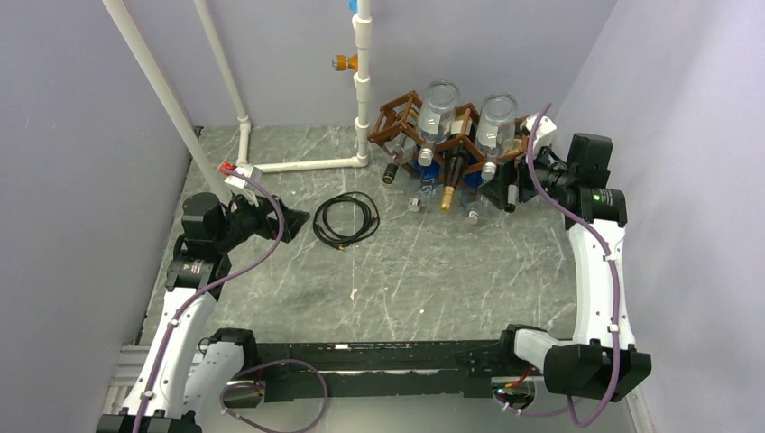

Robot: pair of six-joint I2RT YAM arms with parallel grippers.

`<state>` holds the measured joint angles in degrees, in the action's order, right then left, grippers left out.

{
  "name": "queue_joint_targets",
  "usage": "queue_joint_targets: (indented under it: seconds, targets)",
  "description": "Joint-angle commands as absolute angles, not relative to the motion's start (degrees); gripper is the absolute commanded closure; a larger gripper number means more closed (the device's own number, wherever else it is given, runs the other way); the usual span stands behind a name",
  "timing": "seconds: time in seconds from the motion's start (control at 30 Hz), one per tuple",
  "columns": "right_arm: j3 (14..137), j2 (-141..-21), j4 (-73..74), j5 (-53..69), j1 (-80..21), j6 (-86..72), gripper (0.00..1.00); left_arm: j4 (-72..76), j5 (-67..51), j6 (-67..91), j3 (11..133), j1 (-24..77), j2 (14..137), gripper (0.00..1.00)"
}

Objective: Take the wine bottle off the wine rack
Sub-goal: Pick up the wine bottle from the wine rack.

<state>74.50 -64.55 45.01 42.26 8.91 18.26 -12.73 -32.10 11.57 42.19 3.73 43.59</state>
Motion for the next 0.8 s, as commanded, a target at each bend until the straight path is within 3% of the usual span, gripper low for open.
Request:
queue_joint_targets:
  seconds: [0.0,0.77]
  targets:
    - [78.81,-65.32,43.12,40.7,8.88,15.21,0.0,-9.57,-35.68,13.2,42.62,3.87,42.42,0.01]
    - [76.13,-69.09,36.89,39.77,10.93,1.08,0.0,-10.11,-36.81,14.19,43.15,3.78,40.87,0.01]
